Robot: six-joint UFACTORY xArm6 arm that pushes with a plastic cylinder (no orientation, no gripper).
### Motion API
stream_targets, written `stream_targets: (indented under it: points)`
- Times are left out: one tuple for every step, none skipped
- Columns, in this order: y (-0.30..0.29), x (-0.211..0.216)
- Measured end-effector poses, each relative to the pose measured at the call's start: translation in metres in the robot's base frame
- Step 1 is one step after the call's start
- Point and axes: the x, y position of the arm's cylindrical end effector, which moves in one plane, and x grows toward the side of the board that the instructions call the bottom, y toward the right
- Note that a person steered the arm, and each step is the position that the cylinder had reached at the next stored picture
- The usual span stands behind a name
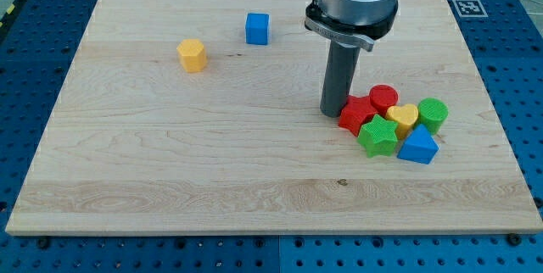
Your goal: Move the arm below the yellow hexagon
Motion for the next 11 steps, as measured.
stream_targets:
  points:
    - [-0.003, 0.005]
    - [-0.041, 0.006]
    - [-0.068, 0.006]
    - [-0.076, 0.006]
    - [-0.1, -0.007]
    - [-0.106, -0.009]
    - [-0.119, -0.011]
    - [-0.139, -0.012]
    - [-0.167, -0.012]
    - [-0.193, -0.012]
    - [-0.205, -0.012]
